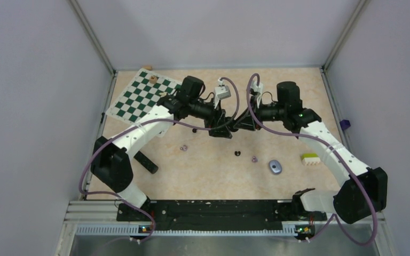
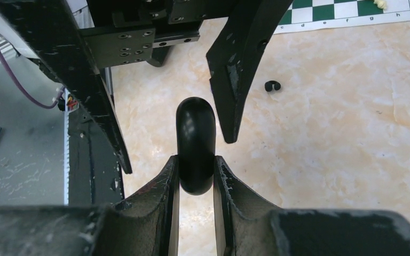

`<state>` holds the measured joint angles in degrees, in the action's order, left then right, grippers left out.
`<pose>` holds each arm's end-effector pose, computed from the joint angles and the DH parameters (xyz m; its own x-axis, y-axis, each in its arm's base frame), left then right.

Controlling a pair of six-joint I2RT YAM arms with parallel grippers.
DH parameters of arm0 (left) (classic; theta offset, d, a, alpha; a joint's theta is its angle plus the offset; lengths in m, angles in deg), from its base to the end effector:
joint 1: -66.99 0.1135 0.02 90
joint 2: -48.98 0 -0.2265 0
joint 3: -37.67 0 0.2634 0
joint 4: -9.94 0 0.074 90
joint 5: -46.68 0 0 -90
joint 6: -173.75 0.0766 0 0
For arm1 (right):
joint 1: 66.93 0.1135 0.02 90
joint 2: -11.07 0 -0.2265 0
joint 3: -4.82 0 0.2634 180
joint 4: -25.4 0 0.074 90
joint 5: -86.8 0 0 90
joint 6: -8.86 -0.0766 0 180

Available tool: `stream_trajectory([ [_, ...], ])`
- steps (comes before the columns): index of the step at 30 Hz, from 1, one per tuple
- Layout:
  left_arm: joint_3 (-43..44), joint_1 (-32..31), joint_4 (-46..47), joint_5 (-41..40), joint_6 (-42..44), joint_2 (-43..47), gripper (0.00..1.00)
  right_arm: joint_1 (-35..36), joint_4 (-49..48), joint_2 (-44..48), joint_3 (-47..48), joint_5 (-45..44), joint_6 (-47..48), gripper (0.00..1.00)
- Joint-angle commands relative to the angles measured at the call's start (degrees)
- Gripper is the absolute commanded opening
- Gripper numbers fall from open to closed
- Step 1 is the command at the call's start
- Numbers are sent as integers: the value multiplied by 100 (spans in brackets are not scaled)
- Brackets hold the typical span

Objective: Insert the wireless bluetooth earbuds into the charging case
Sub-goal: Pass from the right arm to the left, then open the charging case to the charging case.

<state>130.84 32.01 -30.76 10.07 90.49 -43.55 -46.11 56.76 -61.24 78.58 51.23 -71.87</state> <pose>0.2802 -0.2711 0.2657 -0.4245 0.3824 -0.8207 0.9013 0.0922 -0.4232 0.2744 0.1710 0.2768 -0.3205 -0.2221 -0.9208 -0.9296 0.2607 0.2607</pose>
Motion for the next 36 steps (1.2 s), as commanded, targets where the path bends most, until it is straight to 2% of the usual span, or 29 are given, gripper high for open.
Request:
stream_trajectory([
  [1, -7, -9, 296, 297, -114, 0, 79, -36, -283, 81, -12, 120, -101, 0],
  [4, -15, -12, 308, 326, -136, -2, 66, -37, -289, 64, -13, 162, -102, 0],
  [13, -32, -9, 388, 537, -238, -48, 42, -41, -216, 94, -28, 342, -15, 0],
  [19, -58, -10, 472, 717, -344, -35, 38, -37, -243, 77, -29, 293, -25, 0],
  [24, -103, -9, 667, 795, -542, -39, 43, -40, -555, 71, -174, 190, -277, 0],
  [30, -162, -1, 784, 866, -639, -17, 42, -40, -718, 0, -222, 134, -424, 0],
  [33, -182, -6, 813, 883, -648, -9, 32, -64, -774, 2, -237, 88, -472, 0],
  [34, -177, -2, 819, 898, -649, -5, 25, -64, -783, 7, -244, 92, -479, 0],
  [36, -162, -2, 821, 881, -653, -18, 2, -77, -792, 5, -252, 73, -479, 0],
])
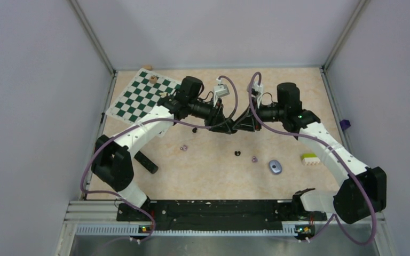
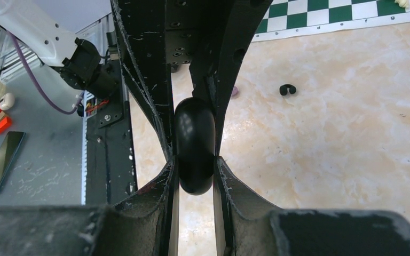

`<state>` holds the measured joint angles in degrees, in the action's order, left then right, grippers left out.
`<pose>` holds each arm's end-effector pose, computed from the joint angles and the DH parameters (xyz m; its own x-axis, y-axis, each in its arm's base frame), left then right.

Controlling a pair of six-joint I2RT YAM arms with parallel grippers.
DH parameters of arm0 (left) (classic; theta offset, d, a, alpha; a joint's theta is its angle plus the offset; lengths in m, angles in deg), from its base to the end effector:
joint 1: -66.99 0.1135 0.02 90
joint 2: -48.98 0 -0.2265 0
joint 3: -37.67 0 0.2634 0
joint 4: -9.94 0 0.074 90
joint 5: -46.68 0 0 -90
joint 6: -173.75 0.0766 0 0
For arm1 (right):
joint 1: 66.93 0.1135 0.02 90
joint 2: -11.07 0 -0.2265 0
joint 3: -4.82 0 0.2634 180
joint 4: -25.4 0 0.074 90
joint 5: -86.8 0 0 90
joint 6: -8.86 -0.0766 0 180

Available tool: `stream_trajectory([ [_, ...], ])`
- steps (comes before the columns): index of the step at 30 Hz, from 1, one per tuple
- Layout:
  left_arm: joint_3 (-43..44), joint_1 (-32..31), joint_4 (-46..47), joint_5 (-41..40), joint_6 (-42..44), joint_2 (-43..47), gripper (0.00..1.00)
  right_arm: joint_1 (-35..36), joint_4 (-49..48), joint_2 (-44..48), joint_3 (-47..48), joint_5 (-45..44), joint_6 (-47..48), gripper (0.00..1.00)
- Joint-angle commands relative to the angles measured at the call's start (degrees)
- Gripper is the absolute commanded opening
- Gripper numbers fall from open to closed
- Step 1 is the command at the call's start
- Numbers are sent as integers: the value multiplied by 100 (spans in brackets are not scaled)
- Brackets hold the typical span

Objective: Insert the wireless bluetooth earbuds into the charging case
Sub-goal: Open the charging case to the charging case.

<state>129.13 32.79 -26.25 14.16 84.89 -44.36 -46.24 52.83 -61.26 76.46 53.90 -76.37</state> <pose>0.2839 -0.2710 0.2600 -0.4930 0.3479 -0.7974 0.8612 0.0646 -0.5042 0.2735 0.1720 0.2717 -0.3658 -0.1864 -0.9118 -0.9183 0.2318 0.3210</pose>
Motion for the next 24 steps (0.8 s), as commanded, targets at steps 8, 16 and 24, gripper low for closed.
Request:
stream_trajectory([
  [8, -30, -87, 185, 490, 149, 159, 0, -205, -407, 52, -29, -492, 27, 8],
  [16, -60, -77, 105, 542, 268, 238, 0, -364, -404, 285, -48, -716, 130, 21],
  [24, -75, -73, 106, 529, 275, 261, 0, -399, -329, 356, 3, -802, 178, 29],
])
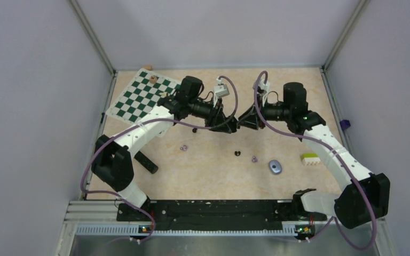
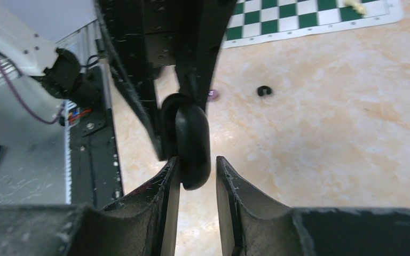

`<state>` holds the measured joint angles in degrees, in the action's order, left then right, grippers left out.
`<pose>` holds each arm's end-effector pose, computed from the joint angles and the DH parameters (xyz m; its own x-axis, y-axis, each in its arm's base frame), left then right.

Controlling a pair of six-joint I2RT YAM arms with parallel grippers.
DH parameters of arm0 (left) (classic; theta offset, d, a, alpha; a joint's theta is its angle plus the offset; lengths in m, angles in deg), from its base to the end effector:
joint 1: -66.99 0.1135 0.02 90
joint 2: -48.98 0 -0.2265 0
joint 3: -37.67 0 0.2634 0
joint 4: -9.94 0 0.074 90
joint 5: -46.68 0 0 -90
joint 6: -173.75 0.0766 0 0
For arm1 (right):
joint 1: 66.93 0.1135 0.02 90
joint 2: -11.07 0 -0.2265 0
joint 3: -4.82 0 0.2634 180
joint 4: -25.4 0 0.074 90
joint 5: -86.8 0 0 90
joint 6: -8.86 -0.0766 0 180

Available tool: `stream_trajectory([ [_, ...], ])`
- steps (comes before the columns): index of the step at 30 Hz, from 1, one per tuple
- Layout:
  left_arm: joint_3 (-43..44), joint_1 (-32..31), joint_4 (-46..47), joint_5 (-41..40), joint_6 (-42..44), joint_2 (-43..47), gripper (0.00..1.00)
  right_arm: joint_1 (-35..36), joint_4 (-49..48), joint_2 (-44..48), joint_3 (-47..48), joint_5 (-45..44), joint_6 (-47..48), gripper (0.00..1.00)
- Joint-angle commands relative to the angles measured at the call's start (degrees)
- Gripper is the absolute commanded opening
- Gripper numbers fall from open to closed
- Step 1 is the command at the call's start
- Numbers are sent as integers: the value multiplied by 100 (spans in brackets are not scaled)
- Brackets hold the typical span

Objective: Insert the wireless bluetooth earbuds into the charging case
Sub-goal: Open the charging case to the charging case, then pick up the right earbud from the center of the board.

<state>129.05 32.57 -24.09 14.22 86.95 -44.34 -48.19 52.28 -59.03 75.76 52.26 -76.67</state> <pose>0.2848 -0.2735 0.2631 -0.4354 0.3347 -0.8357 0.8924 0.0381 -0.4496 0.2750 0.1599 0.2788 -0.3456 -0.1639 -0.9239 -0.9127 0.2872 0.2905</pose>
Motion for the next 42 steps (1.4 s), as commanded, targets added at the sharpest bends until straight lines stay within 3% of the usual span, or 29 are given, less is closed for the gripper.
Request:
stream_trajectory([
  [1, -65, -49, -107, 519, 69, 257, 0, -213, -258, 149, 78, -660, 225, 30],
  [5, -73, -52, -101, 498, 71, 270, 0, -243, -224, 186, 87, -644, 259, 34],
  [11, -80, -46, -77, 433, 57, 313, 0, -254, -21, 290, 218, -263, 307, 57],
  [14, -99, -3, -46, 396, 37, 340, 0, -252, 43, 413, 264, -396, 365, 62],
  [21, -88, 296, -2, 293, 29, 499, 0, -315, 53, 530, 275, -801, 453, 65],
  [32, -27, 1713, -788, 551, 633, 1345, 0, -320, 609, -334, 534, -981, 608, 64],
  [36, -539, 2055, -876, 702, 840, 1776, 0, -318, 1061, -923, 635, -1076, 757, 60],
  [39, -1039, 2253, -538, 704, 746, 2092, 0, -188, 1381, -1164, 448, -1105, 1403, 55],
  [42, -1372, 2377, -259, 699, 685, 2354, 0, 223, 1249, -1159, -80, -1701, 2010, 54],
])
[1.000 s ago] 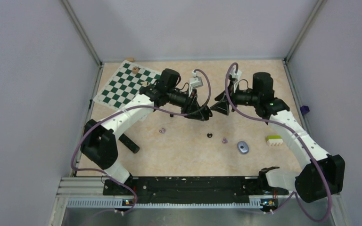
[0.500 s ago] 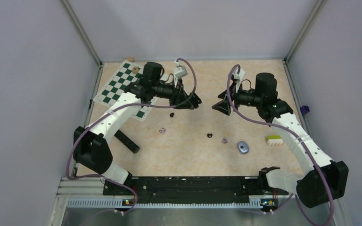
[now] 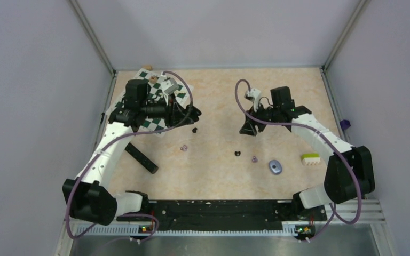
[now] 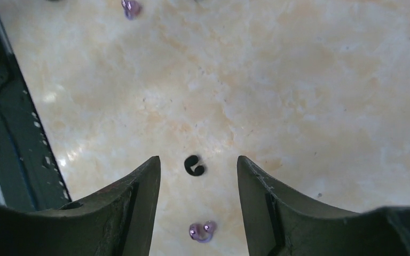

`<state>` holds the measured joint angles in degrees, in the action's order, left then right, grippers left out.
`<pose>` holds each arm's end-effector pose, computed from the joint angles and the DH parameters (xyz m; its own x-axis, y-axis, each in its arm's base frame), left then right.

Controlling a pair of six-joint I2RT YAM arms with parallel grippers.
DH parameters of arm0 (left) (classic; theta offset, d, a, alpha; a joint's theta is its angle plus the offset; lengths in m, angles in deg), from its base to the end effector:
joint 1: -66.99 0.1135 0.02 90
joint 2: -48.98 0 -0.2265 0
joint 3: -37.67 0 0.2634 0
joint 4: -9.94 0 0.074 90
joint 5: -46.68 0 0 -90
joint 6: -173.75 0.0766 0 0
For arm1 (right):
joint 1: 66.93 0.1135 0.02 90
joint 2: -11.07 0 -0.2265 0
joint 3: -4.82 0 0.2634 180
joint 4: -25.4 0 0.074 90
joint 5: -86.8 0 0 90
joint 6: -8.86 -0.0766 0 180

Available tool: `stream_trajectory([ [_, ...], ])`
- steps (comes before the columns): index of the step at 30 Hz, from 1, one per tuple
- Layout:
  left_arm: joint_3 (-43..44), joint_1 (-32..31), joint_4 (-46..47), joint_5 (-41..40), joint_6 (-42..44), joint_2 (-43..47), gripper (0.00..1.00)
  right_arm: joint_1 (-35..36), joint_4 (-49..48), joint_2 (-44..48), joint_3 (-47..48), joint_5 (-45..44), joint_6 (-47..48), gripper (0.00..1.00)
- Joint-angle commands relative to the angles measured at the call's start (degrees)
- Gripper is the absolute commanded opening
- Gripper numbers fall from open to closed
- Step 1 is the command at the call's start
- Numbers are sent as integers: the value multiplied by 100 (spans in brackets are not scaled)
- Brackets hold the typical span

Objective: Insert the wireless bluetooth earbuds into the charging case
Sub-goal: Pick up the right earbud from the center of the board.

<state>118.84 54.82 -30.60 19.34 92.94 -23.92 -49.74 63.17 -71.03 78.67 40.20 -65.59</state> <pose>0.2851 -0.1311 0.3096 -0.3825 0.1575 -0.9104 0.9037 0.2689 -0.3331 0.3089 0.1506 0.2068 -0.4825 -0.3532 -0.8015 -0.8303 0.4759 0.2902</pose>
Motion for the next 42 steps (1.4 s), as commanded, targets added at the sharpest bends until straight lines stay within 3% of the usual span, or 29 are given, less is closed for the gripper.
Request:
stream_trajectory([
  [1, -392, 180, 426, 176, 87, 381, 0, 533, -14, 67, -573, -680, 1027, 54],
  [11, -734, 293, 667, 327, -17, 550, 0, 1680, -1317, 350, -1497, -2016, 1574, 56],
  [28, -875, 351, 946, 488, -305, 491, 0, 1918, -1566, -3, -1691, -2747, 1755, 66],
  [42, -955, 398, 1107, 532, -425, 517, 0, 2053, -1721, -522, -1664, -3338, 1732, 67],
])
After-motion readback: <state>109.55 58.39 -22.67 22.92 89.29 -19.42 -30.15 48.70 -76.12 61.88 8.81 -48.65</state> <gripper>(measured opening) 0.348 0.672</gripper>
